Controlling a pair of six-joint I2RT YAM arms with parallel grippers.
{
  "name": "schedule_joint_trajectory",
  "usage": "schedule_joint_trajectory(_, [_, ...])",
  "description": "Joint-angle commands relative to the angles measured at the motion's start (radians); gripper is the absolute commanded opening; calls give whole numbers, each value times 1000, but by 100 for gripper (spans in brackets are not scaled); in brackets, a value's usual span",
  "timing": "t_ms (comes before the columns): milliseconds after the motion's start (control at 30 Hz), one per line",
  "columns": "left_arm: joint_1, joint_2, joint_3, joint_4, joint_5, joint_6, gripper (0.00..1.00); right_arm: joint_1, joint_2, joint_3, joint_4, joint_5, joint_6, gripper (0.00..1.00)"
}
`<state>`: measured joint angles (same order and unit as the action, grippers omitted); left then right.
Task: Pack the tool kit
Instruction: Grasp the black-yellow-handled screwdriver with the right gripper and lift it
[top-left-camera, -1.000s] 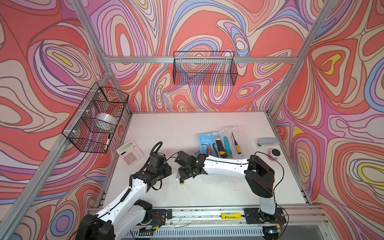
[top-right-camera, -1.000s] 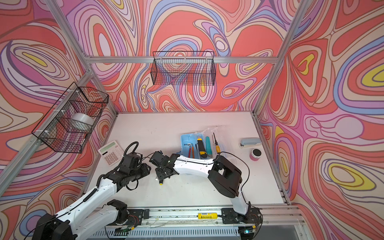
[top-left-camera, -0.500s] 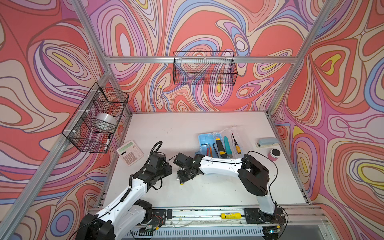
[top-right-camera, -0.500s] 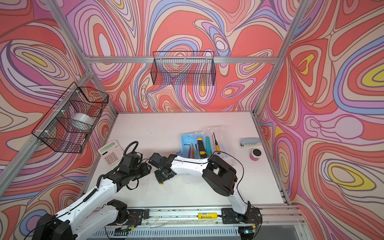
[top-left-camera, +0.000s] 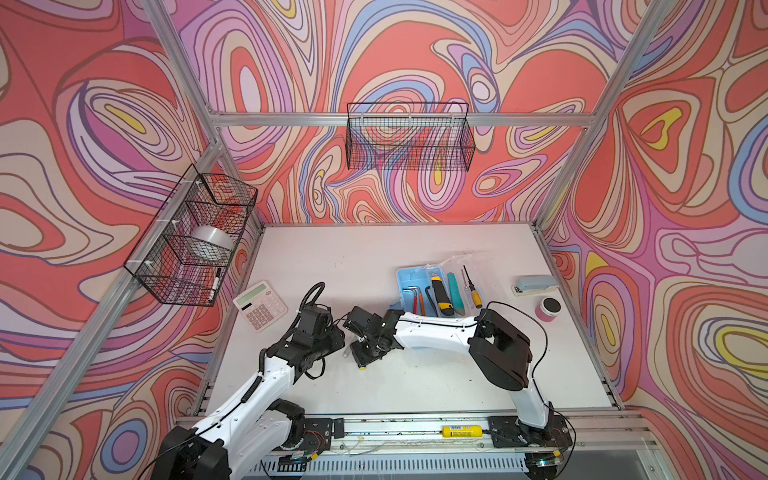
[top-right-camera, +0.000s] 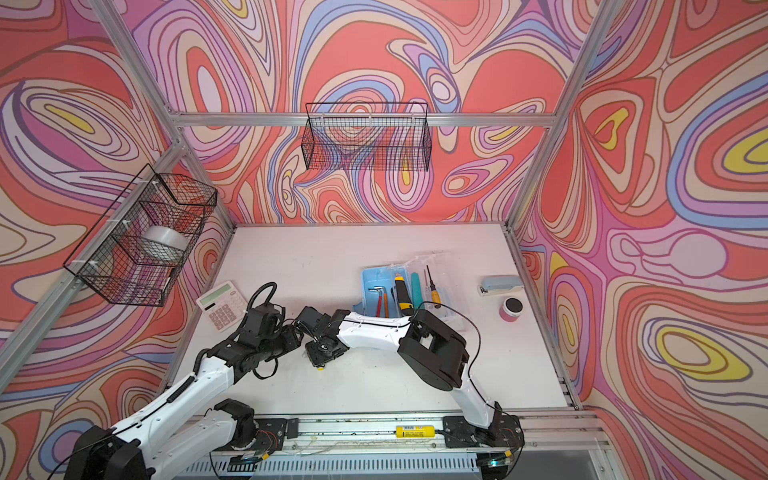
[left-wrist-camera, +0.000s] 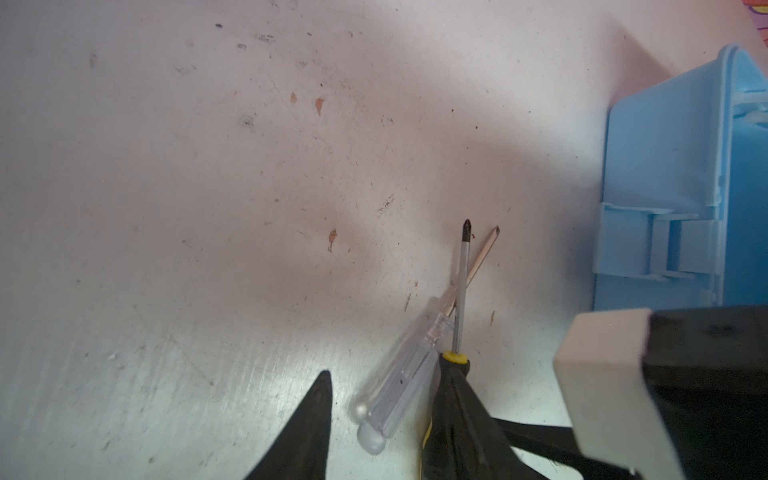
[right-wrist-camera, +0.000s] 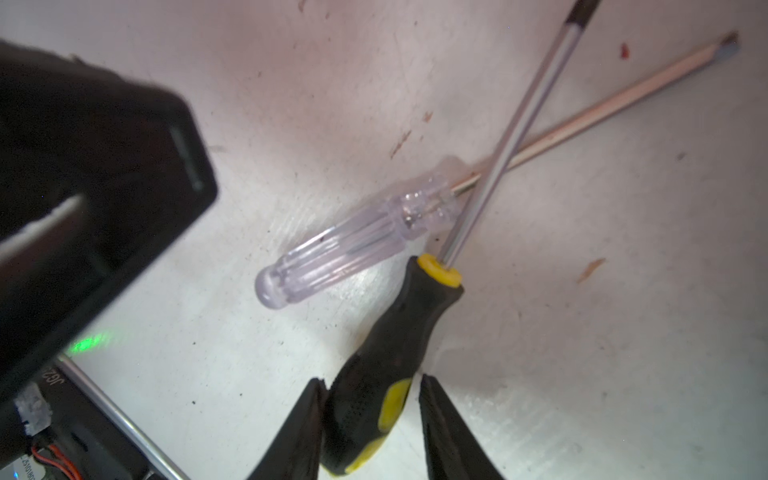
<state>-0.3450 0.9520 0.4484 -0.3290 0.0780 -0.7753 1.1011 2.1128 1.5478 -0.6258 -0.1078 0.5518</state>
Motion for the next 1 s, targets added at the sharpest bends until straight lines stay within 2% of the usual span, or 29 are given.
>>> schedule_joint_trajectory(0, [9, 13, 0, 23, 7, -12, 45, -1, 47, 8, -42, 34, 3, 39])
schedule_joint_trajectory(500, [8, 80, -30, 94, 8, -8, 44, -1, 62, 9, -53, 78, 23, 34])
schedule_joint_trajectory(967, [9, 91, -46, 128, -7, -18, 44, -5, -52, -15, -105, 165, 5, 24])
